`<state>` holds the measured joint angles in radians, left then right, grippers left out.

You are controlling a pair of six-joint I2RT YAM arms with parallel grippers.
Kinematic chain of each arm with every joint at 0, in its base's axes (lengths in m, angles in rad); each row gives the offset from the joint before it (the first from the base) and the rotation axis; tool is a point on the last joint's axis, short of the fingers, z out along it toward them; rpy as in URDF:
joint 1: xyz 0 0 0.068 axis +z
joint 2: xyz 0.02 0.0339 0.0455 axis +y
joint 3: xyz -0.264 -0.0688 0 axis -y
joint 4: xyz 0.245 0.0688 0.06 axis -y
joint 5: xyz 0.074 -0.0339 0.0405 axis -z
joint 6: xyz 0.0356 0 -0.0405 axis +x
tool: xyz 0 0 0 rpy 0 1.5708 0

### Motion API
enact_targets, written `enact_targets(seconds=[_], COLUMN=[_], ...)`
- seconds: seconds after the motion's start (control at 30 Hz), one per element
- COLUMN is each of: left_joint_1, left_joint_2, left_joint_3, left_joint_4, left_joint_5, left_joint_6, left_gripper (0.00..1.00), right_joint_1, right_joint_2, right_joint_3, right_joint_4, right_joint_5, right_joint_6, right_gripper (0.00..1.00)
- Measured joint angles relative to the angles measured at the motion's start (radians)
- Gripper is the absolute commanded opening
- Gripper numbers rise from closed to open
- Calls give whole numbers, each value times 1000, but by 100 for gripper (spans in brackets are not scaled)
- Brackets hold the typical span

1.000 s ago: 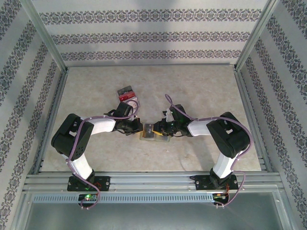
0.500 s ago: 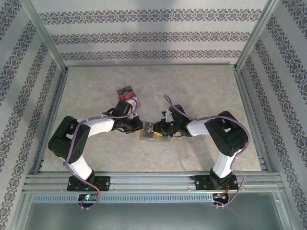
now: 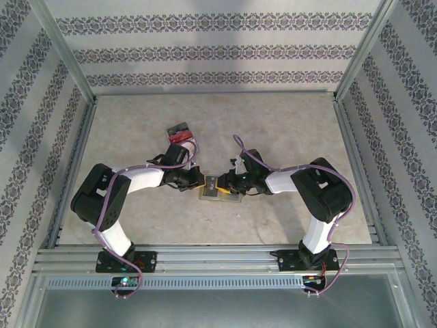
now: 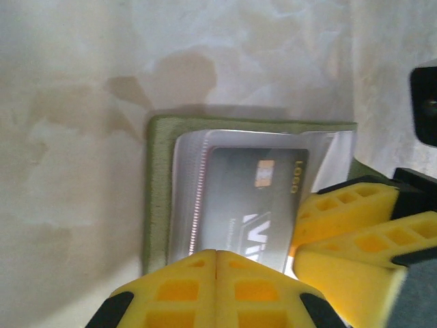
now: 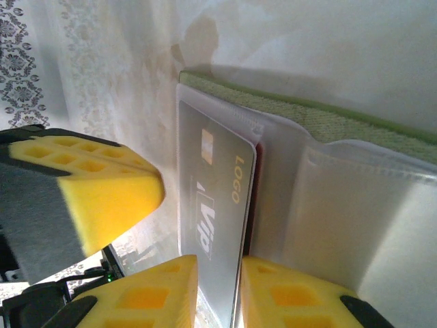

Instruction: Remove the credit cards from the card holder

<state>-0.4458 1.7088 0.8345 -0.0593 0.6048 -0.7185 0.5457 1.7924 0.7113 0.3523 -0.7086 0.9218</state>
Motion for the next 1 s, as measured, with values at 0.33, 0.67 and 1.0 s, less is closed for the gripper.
enact_targets(seconds=[0.33,0.67,1.0], left_joint_1=[0,0,0], left_joint_2=[26,31,31], left_joint_3=[0,2,1], left_joint_4=[0,1,3], left_joint_5=[-10,-11,-13], left_joint_6=[1,8,8], left_gripper=[3,2,2], right_joint_1=[0,3,16], right_joint_2=[0,0,14], right_joint_3=[0,6,30], right_joint_4=[0,-5,-23], right_joint_5=[0,-1,4], right_joint_6=[0,0,9], right_gripper=[24,24,24])
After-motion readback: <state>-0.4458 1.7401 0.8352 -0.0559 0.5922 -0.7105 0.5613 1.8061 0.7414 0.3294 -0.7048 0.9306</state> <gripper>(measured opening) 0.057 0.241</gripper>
